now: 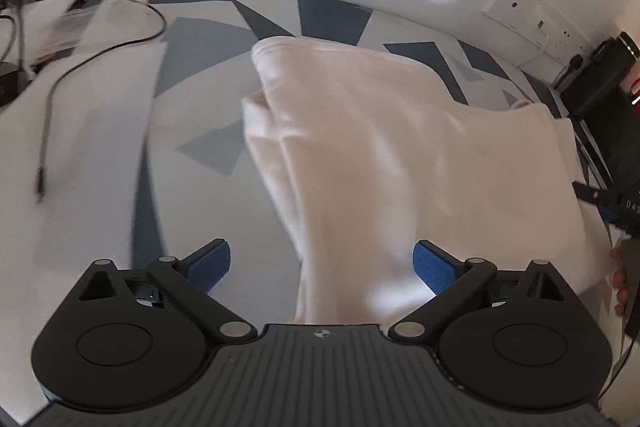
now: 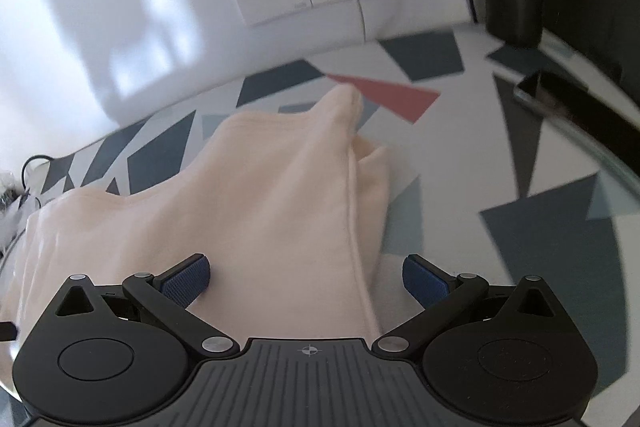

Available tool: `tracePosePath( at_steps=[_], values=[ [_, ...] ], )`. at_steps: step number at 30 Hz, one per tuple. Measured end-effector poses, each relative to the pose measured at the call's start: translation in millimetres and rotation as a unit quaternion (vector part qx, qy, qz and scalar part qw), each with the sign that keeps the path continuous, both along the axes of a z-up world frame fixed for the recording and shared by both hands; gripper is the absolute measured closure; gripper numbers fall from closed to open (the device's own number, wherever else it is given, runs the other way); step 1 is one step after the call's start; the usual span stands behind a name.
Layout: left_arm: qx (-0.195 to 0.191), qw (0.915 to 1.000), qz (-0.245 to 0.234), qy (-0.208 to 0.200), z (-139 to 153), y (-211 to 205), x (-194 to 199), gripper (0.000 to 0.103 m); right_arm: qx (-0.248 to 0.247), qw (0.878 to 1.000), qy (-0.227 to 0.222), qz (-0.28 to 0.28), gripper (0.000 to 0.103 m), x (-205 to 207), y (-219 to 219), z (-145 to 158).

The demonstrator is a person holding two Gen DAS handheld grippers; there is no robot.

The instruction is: Fold clothes

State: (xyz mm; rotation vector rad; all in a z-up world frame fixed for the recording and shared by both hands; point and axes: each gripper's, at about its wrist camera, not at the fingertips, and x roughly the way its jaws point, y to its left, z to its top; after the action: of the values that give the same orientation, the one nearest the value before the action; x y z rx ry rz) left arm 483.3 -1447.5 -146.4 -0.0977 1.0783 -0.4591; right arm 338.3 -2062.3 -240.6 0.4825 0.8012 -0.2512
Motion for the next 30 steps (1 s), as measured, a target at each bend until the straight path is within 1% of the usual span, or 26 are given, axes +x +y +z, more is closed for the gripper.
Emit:
tracePosePath(
  at_steps=[1, 2, 3, 5, 7, 10, 13, 19, 24, 27, 30],
  values=[
    [-0.001, 1.0000, 0.000, 0.002, -2, -4, 5, 0.003, 0.006, 1.000, 0.001, -0.002, 0.001, 2, 0, -2],
    [-0.001, 1.0000, 0.002, 0.004, -4, -7, 8, 0.003, 0.001, 1.000, 0.000, -0.003, 0.001, 3, 2, -3],
    [-0.001, 1.0000, 0.004, 0.003, -6, -10, 11, 0.000, -0.004, 1.000, -0.001, -0.004, 0.001, 4, 3, -4],
    [0.002, 1.0000, 0.005, -0.002, -7, -16, 15, 0.001, -0.014, 1.000, -0.004, -0.004, 0.001, 5, 7, -6],
    [0.012, 0.9999, 0.005, -0.006, -8, -22, 17, 0.000, -0.024, 1.000, -0.006, -0.002, 0.001, 5, 9, -7],
    [0.031, 0.9994, 0.003, -0.014, -9, -30, 17, 0.000, -0.026, 1.000, -0.006, -0.006, 0.001, 6, 10, -7],
    [0.043, 0.9989, 0.009, -0.013, -9, -34, 17, 0.000, -0.028, 1.000, 0.003, -0.009, 0.001, 10, 11, -6],
    [0.039, 0.9990, 0.017, -0.015, -9, -32, 16, 0.000, -0.013, 1.000, -0.011, -0.015, 0.001, 8, 5, -7],
    [0.038, 0.9985, 0.020, -0.032, -11, -33, 11, 0.000, -0.047, 0.999, -0.006, 0.004, 0.001, 8, 13, -10],
    [0.049, 0.9979, 0.019, -0.039, -11, -36, 9, 0.000, -0.050, 0.999, -0.001, 0.005, 0.001, 10, 15, -9],
    [0.052, 0.9979, 0.017, -0.035, -10, -37, 11, 0.000, -0.053, 0.999, 0.008, 0.007, 0.001, 13, 16, -8]
  ],
)
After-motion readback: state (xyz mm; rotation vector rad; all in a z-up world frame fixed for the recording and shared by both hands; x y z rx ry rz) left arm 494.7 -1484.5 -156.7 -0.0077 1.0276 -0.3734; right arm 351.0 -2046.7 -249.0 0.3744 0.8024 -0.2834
